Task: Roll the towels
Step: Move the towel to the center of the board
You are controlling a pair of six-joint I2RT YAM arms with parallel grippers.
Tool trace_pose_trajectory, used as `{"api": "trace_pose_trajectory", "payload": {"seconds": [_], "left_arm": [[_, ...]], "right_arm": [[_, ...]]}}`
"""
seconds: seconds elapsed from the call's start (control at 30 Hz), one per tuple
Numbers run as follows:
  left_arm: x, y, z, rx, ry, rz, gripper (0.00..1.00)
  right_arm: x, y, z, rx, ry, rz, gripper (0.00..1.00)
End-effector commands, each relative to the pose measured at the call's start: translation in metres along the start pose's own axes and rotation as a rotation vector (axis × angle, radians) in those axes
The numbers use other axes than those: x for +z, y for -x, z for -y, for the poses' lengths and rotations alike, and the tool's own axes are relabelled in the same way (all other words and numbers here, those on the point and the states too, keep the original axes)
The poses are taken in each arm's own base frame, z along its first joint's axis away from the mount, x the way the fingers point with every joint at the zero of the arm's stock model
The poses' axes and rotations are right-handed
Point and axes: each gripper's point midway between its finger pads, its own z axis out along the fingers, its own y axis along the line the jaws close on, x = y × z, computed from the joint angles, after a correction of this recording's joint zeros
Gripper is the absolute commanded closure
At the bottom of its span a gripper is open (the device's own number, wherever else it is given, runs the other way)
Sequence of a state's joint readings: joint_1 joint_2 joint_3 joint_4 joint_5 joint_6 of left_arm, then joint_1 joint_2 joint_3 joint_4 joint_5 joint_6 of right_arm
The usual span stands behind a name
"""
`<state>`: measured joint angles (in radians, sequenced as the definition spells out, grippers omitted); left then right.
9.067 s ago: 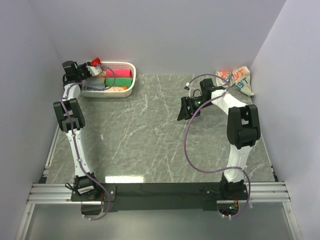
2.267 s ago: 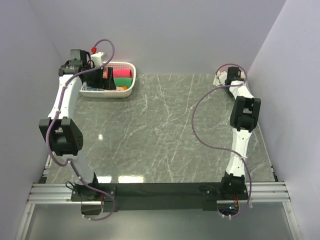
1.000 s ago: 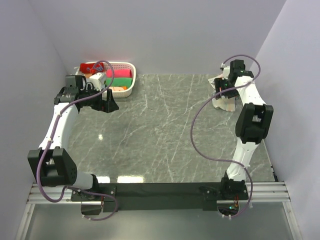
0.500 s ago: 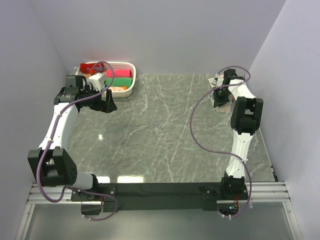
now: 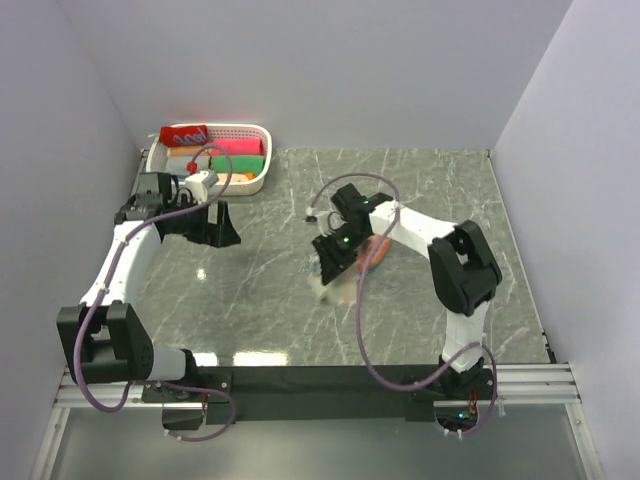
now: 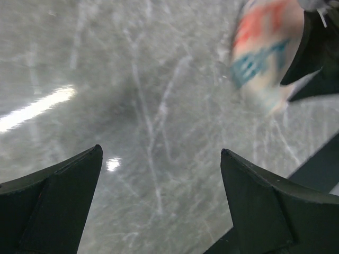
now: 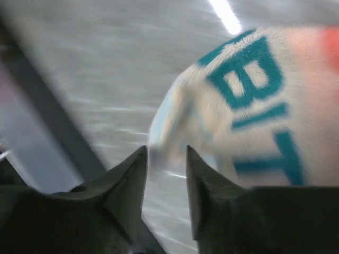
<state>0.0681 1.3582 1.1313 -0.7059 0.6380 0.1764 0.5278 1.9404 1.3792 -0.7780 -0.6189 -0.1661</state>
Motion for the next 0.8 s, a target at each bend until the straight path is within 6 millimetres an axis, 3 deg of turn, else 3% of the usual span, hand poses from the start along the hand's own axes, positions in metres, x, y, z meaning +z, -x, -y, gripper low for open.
{"api": "trace_pose_trajectory", "payload": {"seconds": [0.0,0.03,0.13,0.17,0.23,0.27,0.3,0.37,0.4,0.57,0.6,0.77], "left_arm": [[-0.006,-0.015,0.036,-0.001,-0.150,0.021,0.00],[-0.005,-0.012,0.038,0.014,-0.159,0.048,0.00],[-0.002,-0.018,0.055,0.057,-0.180,0.088,0.06],[-0.005,-0.017,0.060,0.096,-0.167,0.108,0.08],[0.003,-0.029,0.083,0.203,-0.201,0.087,0.12],[0.009,-0.035,0.084,0.237,-0.175,0.065,0.15],[0.019,-0.051,0.102,0.286,-0.218,0.016,0.17],[0.032,-0.064,0.115,0.315,-0.242,-0.039,0.24],[0.037,-0.068,0.131,0.354,-0.284,-0.058,0.26],[0.071,-0.099,0.145,0.451,-0.274,-0.221,0.25],[0.077,-0.105,0.154,0.503,-0.264,-0.245,0.25],[0.102,-0.120,0.179,0.588,-0.274,-0.298,0.25]], "right_arm": [[-0.056,0.042,-0.072,-0.134,0.187,0.194,0.52],[-0.064,0.047,-0.072,-0.140,0.179,0.214,0.52],[-0.099,0.065,-0.044,-0.085,0.143,0.327,0.51],[-0.116,0.066,-0.015,-0.020,0.111,0.374,0.51],[-0.128,0.063,0.022,0.041,0.009,0.401,0.51],[-0.135,0.060,0.047,0.080,-0.068,0.410,0.52],[-0.135,0.055,0.076,0.121,-0.177,0.389,0.53],[-0.141,0.057,0.104,0.161,-0.284,0.389,0.54],[-0.136,0.054,0.123,0.194,-0.335,0.361,0.53],[-0.127,0.073,0.157,0.270,-0.409,0.368,0.53],[-0.115,0.071,0.167,0.296,-0.406,0.336,0.53],[-0.092,0.068,0.180,0.324,-0.404,0.282,0.53]]}}
